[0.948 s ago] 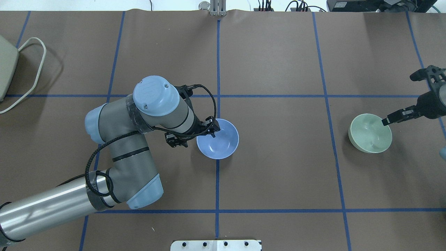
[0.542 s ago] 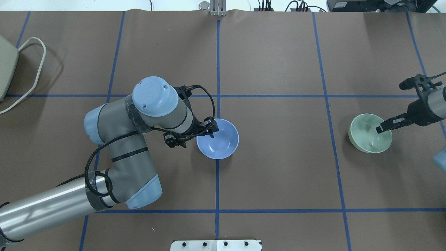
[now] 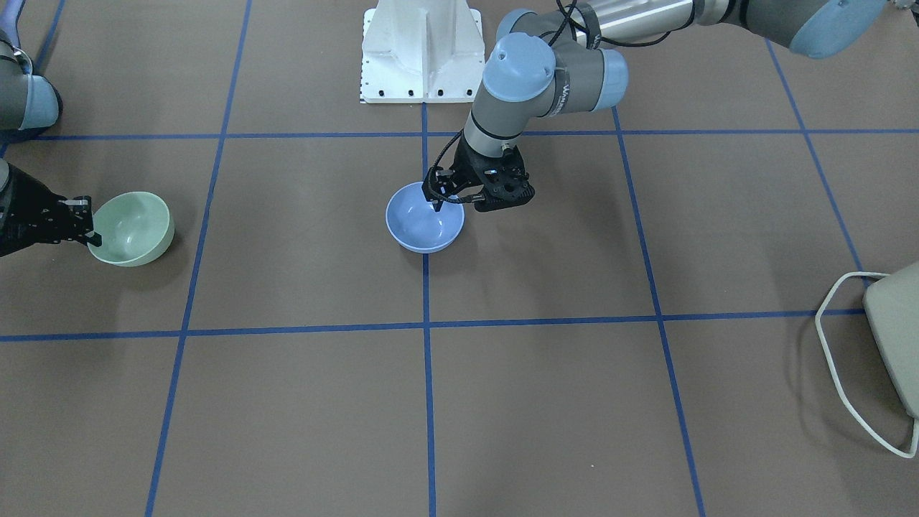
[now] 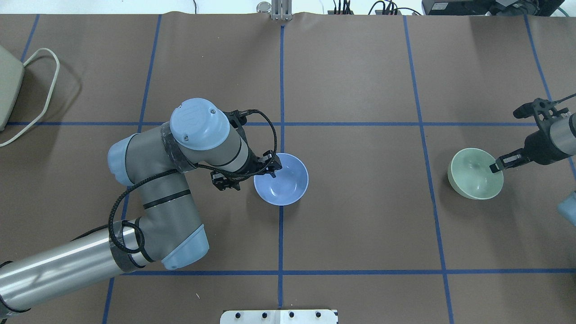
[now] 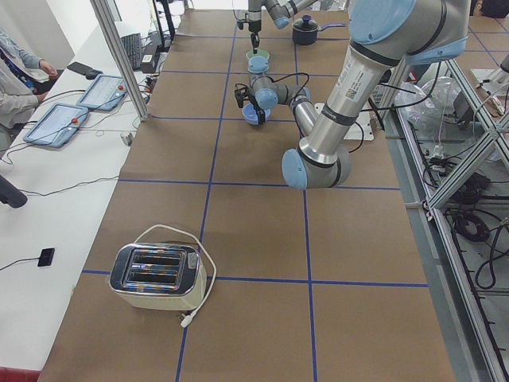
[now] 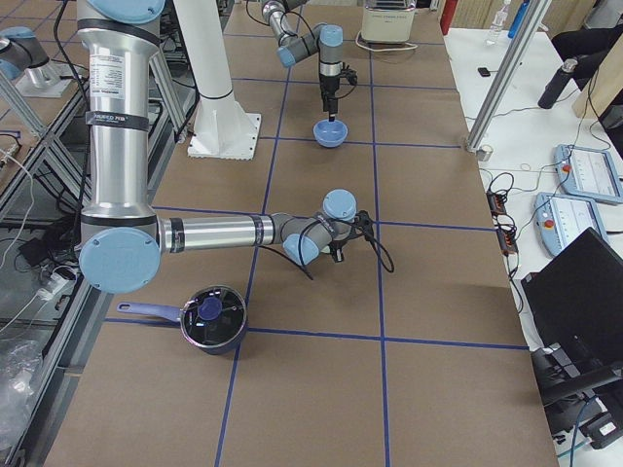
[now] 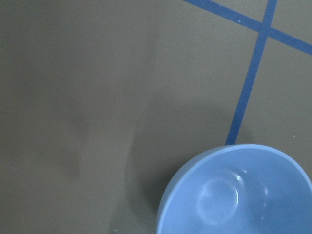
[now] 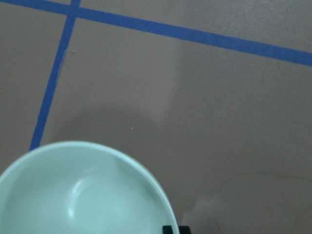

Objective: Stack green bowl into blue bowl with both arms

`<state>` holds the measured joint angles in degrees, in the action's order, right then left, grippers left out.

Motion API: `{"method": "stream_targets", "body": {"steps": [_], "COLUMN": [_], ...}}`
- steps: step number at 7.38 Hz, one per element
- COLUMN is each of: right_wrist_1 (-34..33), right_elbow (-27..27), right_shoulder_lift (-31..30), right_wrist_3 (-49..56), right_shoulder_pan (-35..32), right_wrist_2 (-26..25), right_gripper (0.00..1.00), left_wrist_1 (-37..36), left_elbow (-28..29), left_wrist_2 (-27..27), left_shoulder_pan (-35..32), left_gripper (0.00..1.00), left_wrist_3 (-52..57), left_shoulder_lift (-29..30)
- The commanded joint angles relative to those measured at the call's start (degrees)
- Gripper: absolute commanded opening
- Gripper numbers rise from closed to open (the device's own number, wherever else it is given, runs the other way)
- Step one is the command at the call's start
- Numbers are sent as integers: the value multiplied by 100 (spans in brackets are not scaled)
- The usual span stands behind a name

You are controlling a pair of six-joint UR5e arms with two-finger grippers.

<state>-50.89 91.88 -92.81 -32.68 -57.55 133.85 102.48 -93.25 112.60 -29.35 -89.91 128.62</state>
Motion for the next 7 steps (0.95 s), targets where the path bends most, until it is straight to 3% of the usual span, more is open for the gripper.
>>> {"method": "stream_targets", "body": {"steps": [1,4,7], "right_wrist_1": [0,-70,-585], "right_elbow": [41,216,557], "right_shoulder_lift": [8,227,929], "right_wrist_3": [7,-124,-1177], "right_shoulder_pan": [-10,-80,68], "right_wrist_2": [62,457,546], "right_gripper": [0,0,0], "left_wrist_1": [0,0,-53], "left_elbow": [0,-53,-641], "left_wrist_2": [-1,60,243], "left_shoulder_pan": [0,-105,-368], "left_gripper": [96,97,97], "left_wrist_3": [0,122,1061], "left_shoulder_lift": [-3,-38,-652]}}
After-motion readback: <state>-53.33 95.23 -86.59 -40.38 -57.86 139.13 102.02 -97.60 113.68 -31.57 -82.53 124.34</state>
